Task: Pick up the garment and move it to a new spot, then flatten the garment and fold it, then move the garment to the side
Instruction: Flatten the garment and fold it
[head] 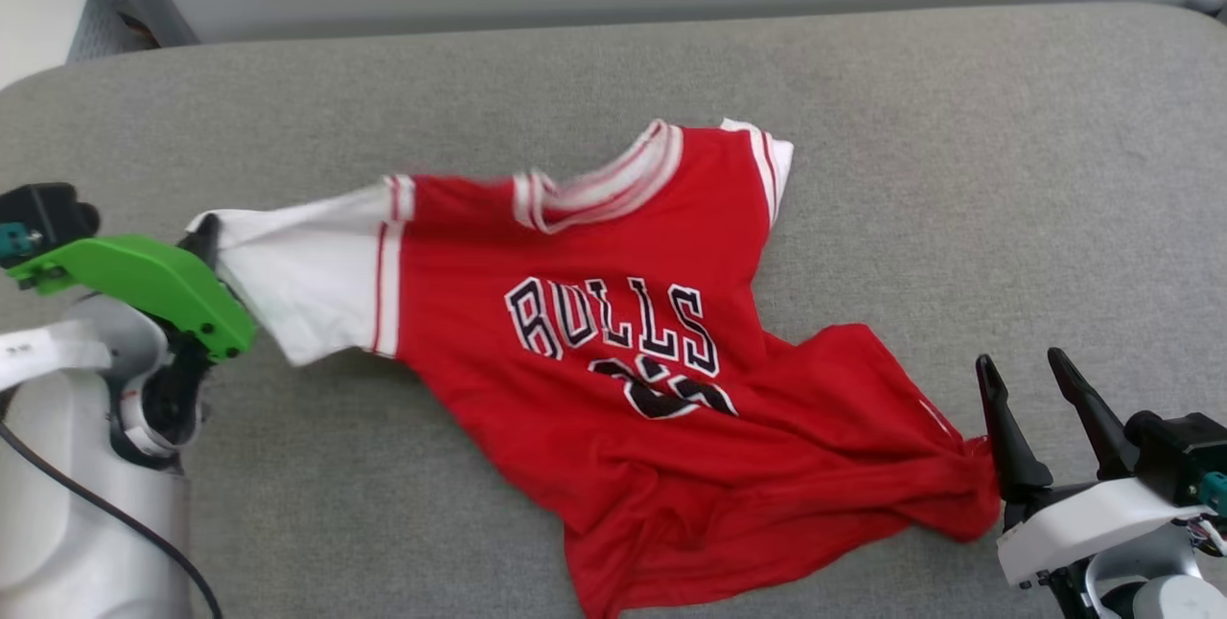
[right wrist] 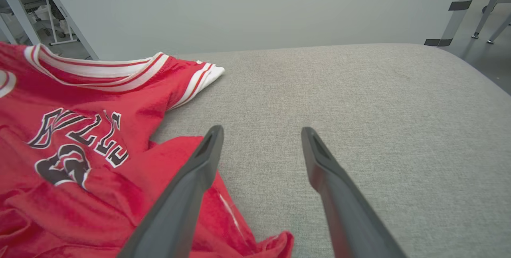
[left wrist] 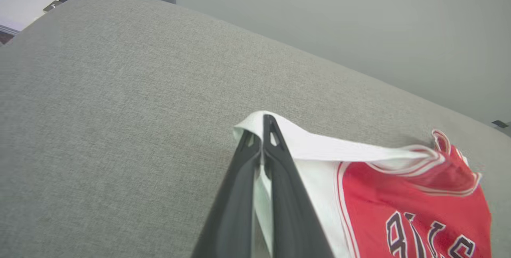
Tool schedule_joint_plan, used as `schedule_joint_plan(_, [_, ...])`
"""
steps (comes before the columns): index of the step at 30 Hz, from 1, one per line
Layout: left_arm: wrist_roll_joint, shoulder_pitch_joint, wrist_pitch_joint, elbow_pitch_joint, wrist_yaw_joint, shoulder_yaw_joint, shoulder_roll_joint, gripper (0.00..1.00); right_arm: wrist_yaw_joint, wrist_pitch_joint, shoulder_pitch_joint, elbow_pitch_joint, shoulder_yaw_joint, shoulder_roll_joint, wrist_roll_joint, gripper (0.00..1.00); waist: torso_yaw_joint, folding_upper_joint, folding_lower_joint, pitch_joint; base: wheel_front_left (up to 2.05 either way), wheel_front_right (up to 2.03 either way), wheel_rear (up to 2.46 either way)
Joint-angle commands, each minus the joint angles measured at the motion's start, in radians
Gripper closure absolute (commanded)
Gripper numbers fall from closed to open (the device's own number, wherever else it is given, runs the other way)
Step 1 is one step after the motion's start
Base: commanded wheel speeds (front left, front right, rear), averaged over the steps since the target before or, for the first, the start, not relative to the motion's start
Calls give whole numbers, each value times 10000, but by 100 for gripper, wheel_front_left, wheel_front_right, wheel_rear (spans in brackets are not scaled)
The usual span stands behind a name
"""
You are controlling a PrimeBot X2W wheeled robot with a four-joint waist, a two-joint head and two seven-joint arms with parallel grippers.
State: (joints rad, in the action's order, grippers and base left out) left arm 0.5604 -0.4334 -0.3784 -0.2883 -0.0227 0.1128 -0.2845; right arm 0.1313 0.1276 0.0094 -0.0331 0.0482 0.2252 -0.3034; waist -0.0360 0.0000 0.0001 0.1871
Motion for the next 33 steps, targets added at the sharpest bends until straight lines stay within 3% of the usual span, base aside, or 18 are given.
schedule_joint_plan(1, [-111,-331,120,-386,-79,113,-198,100,-6,18,-199,-24,59,-4,30,0,-125,0,-1,372,0,0,0])
schedule_joint_plan(9, [-494,-854,544,-2477,-141,112,-803,100,-6,-4,-440,-99,172,47,68,0,-174,0,-1,840,0,0,0])
schedule_joint_plan(17, [-842,-808,1282,-4071,-28,-206,-852,100,-6,-40,-559,-206,160,49,158,0,41,0,-1,859,0,0,0])
schedule_joint_plan(18, [-870,-815,1373,-4205,13,-280,-789,91,-6,-46,-553,-224,150,45,160,0,96,0,-1,810,0,0,0])
schedule_joint_plan(19, [-924,-823,1489,-4275,59,-359,-755,61,-6,-50,-544,-238,140,48,163,0,148,0,-1,757,0,0,0])
schedule_joint_plan(20, [-1020,-832,1664,-4348,81,-456,-736,0,-6,-51,-532,-251,128,55,162,0,207,0,-1,687,0,0,0])
schedule_joint_plan(27, [-1480,-686,3314,-4013,928,-1265,-403,0,-6,-35,-397,-293,43,105,131,0,584,0,-1,4,0,0,0])
schedule_joint_plan(33, [-2024,-55,5096,-2888,1258,-2079,-127,0,-6,-54,-172,-292,-99,170,72,0,879,0,-1,-669,0,0,0])
